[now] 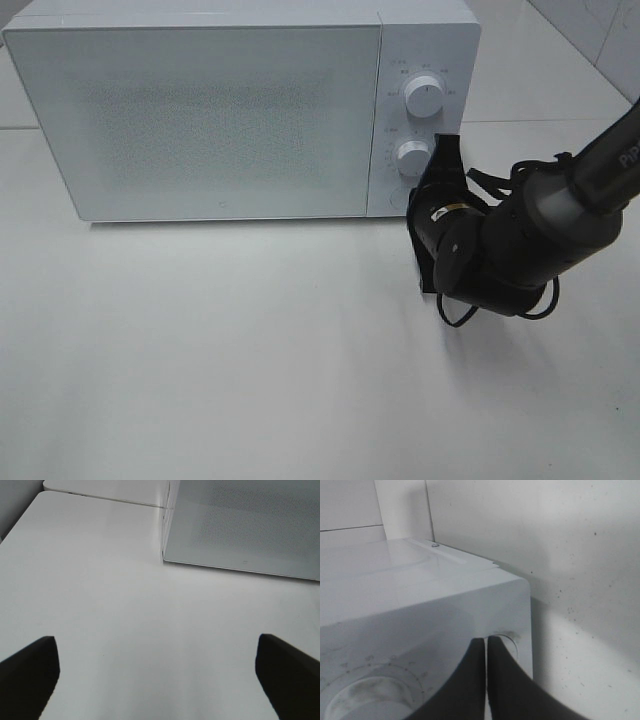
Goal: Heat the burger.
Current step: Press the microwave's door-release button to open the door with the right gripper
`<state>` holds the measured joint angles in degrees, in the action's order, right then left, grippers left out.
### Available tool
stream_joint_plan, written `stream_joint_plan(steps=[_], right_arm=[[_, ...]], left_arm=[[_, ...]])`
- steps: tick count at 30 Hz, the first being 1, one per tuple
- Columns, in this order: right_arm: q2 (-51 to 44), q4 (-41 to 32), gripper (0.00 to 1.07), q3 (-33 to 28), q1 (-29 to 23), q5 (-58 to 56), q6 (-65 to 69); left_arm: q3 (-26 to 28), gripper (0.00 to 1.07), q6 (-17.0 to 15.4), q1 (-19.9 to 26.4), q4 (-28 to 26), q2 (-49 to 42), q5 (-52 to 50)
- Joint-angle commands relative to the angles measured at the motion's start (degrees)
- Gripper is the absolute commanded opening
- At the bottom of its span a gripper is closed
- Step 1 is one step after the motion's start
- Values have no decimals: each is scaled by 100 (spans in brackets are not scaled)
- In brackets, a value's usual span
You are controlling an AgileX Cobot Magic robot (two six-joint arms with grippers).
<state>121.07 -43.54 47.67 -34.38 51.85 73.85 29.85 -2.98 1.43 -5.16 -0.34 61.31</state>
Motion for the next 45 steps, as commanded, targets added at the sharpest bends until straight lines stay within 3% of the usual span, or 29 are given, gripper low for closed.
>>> stream_joint_plan(steps=[1,20,34,45], right_arm=[[80,109,0,115,23,-29,-29],[258,143,0,493,23,-63,-143],[258,97,0,510,23,441,-252],[258,-29,0,894,97,842,-653]], left_arm=[[-17,100,17,29,-17,-23,-6],[-17,100,17,29,-17,-23,-6],[-17,100,17,29,-17,-23,-6],[-17,100,17,29,-17,-23,-6]])
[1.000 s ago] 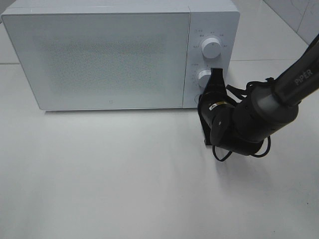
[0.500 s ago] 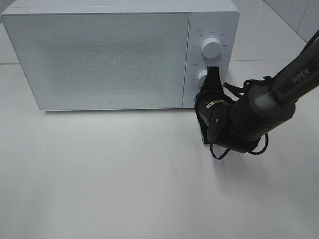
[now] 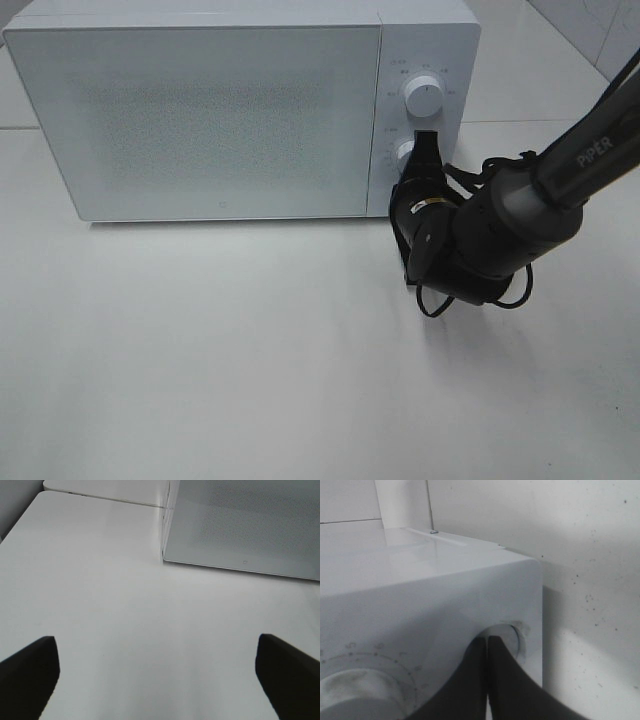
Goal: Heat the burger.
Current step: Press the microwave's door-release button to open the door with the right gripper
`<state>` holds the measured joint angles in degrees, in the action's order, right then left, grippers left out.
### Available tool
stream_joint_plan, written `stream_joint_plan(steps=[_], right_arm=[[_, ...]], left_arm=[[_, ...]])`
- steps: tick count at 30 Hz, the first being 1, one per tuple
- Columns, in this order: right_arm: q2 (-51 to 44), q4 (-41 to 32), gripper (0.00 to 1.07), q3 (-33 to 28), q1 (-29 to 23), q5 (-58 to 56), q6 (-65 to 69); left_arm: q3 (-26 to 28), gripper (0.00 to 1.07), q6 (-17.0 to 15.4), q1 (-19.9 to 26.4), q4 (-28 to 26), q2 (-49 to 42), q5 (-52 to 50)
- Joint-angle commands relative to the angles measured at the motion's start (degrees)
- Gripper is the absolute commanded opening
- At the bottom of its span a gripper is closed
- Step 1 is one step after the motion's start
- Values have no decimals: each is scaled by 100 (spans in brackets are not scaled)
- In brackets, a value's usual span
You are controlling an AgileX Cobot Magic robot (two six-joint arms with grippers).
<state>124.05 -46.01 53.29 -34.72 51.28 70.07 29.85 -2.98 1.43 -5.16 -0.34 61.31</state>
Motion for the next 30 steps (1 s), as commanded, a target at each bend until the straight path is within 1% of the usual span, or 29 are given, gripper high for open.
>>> stream_joint_plan(steps=[1,7,9,15,17,30], right_arm=[[-40,189,0,418,201,951,-395],[-40,189,0,602,315,1094,-481],[-40,206,0,722,327,1066,-699],[17,11,0,802,327,1100,-842],[97,52,0,865,378,1060,-825],[74,63,0,871,378,945,-739]], left_arm=[[-17,100,17,29,-17,-23,-6],[-17,100,17,29,-17,-23,-6],[-17,100,17,29,-17,-23,-6],[-17,100,17,29,-17,-23,-6],[-17,100,23,29,-17,-23,-6],[-17,100,23,29,-17,-23,-6]])
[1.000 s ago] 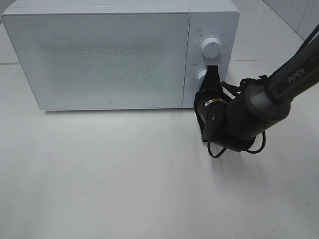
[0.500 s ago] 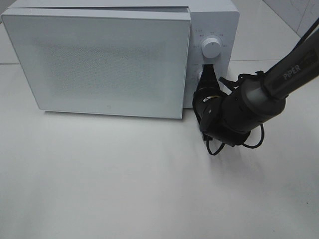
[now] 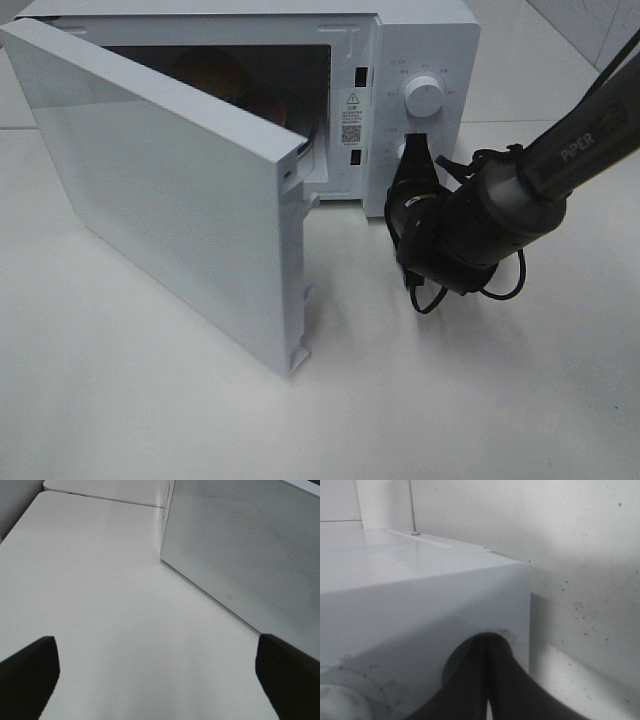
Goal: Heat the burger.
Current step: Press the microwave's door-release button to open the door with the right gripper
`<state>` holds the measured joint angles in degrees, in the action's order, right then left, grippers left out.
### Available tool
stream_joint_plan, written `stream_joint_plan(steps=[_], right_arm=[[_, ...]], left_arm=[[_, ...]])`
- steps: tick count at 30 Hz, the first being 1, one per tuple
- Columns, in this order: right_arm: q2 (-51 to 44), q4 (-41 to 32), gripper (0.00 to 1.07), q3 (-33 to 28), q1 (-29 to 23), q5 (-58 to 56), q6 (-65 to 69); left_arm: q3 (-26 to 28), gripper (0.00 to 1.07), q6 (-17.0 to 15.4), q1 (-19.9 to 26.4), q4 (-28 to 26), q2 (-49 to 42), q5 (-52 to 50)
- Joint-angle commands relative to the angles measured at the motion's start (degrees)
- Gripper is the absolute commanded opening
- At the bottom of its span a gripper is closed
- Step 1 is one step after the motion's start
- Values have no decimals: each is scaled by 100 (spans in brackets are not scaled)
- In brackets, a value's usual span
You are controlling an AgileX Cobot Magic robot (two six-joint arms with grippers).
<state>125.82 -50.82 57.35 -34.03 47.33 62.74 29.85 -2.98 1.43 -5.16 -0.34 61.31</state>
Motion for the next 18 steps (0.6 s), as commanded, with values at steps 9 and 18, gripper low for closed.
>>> stream_joint_plan(steps=[9,18], right_arm=[[-241,573,0,304,309,1157,6],[-304,762,0,97,218,802,327]], left_arm=[[-17,100,23,29,-17,-23,-6],[-17,100,23,29,-17,-23,-6]])
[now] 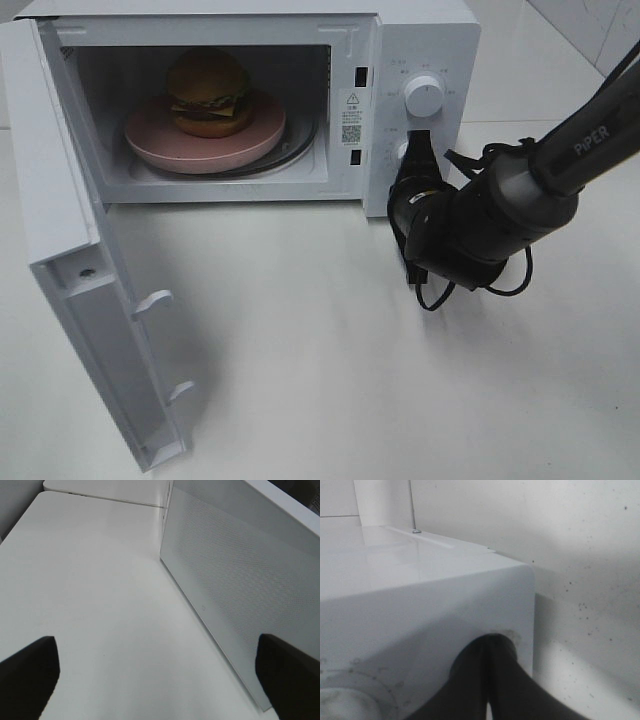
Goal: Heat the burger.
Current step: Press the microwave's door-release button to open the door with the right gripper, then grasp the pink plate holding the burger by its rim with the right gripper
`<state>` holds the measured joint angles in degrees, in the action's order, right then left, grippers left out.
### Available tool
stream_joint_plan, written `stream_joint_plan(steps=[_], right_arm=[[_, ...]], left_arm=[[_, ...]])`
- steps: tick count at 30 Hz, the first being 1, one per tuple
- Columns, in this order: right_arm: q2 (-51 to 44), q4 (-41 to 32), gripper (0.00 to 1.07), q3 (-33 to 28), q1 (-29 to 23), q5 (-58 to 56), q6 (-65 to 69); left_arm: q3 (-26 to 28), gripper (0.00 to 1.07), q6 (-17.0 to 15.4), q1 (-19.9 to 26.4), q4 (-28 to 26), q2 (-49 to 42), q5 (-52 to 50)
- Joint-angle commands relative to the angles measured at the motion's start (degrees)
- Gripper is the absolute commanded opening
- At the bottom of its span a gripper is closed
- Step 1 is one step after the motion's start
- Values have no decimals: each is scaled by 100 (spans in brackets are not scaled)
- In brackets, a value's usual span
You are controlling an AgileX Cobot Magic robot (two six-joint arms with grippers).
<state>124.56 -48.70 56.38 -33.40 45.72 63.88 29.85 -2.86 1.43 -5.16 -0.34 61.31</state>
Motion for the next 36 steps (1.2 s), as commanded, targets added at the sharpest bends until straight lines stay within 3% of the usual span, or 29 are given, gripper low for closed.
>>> stream_joint_plan(steps=[1,10,17,23,31,34,36], right_arm=[[-183,590,0,109,86,877,338],[-367,653,0,-327,-11,561,453],[-722,991,0,-710,-23,-607,23],[-957,1140,0,-905,-23,-951,-498],[-1673,1134,0,-1192,-23,-2303,-2882],[-1730,1134,0,-1192,-23,-2464,-3134],[-1994,1140,1,-1192,-23,-3111,-4452]], left_arm=[[-17,100,11,29,-17,-23,-6],[-17,100,11,29,-17,-23,-6],[-17,100,11,29,-17,-23,-6],[-17,100,11,29,-17,-23,-6],[-17,100,11,29,-17,-23,-6],[-17,100,11,29,-17,-23,-6],[-17,100,11,29,-17,-23,-6]])
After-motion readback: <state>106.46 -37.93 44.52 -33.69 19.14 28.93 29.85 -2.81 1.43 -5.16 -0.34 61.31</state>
